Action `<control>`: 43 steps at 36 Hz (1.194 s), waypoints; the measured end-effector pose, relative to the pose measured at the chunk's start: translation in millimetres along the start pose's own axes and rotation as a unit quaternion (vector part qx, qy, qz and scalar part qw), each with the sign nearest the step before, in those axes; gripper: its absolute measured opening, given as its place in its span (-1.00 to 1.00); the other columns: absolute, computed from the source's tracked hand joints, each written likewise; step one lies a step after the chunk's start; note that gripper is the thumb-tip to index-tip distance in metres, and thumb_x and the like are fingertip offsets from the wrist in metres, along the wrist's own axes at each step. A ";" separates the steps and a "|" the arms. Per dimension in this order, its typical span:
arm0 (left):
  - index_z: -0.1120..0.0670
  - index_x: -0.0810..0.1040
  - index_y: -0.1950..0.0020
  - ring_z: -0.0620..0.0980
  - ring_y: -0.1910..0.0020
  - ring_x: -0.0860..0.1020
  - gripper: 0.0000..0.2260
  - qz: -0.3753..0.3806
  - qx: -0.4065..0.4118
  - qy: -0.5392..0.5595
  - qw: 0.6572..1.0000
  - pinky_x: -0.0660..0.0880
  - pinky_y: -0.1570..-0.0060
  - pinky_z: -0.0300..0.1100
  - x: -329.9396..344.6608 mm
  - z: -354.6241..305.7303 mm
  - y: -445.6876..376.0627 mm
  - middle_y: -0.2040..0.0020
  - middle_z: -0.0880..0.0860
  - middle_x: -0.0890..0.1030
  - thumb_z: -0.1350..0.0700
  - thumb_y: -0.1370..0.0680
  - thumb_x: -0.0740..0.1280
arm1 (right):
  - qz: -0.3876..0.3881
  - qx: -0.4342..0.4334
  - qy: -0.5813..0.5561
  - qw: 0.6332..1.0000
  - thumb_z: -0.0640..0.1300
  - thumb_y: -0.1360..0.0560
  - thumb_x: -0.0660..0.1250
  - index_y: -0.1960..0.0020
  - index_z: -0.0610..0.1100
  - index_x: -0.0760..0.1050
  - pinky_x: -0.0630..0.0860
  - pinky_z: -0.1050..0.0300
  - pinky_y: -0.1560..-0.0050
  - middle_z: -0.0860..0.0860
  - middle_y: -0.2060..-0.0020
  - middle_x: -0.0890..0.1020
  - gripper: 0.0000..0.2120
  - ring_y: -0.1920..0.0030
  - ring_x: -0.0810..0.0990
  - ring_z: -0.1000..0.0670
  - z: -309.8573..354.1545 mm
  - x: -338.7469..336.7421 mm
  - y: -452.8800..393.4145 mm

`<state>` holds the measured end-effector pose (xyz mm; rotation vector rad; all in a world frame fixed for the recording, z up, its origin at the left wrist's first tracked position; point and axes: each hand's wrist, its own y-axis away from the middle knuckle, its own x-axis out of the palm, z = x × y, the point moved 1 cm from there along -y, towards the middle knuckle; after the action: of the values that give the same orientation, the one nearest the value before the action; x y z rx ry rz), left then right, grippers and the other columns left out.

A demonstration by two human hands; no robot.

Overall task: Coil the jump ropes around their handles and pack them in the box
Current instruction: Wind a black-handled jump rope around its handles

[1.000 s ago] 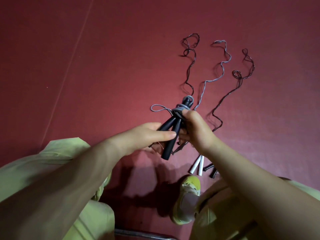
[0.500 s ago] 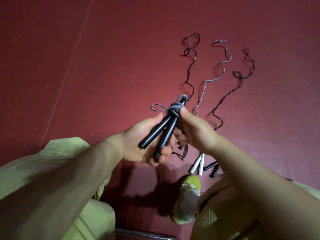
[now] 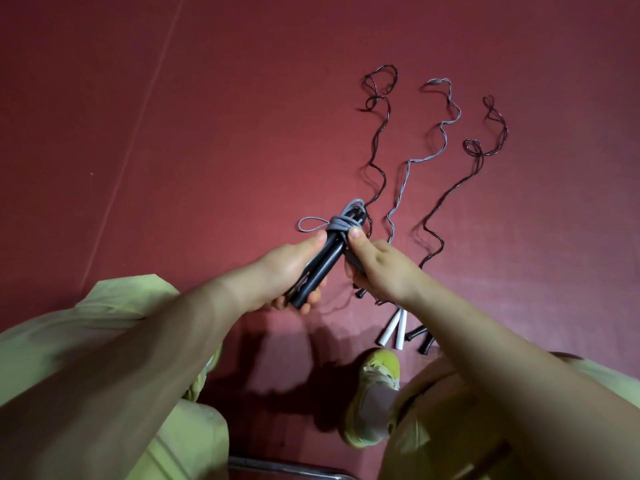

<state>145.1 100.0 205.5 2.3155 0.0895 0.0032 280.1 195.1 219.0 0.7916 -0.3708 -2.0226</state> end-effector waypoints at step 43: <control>0.26 0.33 -0.41 0.25 -0.19 0.54 -0.29 0.526 0.072 0.366 0.764 0.27 -0.34 0.19 24.2 3.4 25.1 -0.15 0.28 0.59 -0.26 -0.49 0.27 | 0.237 -0.114 -0.439 0.859 0.26 -0.23 0.46 0.18 -0.30 0.44 0.22 0.17 0.50 -0.03 0.68 0.28 -0.39 0.68 0.31 0.12 15.1 2.0 7.1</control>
<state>171.0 82.1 220.9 2.0594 -0.8480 1.4999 273.9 188.9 233.4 -0.4043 -0.7318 -1.7832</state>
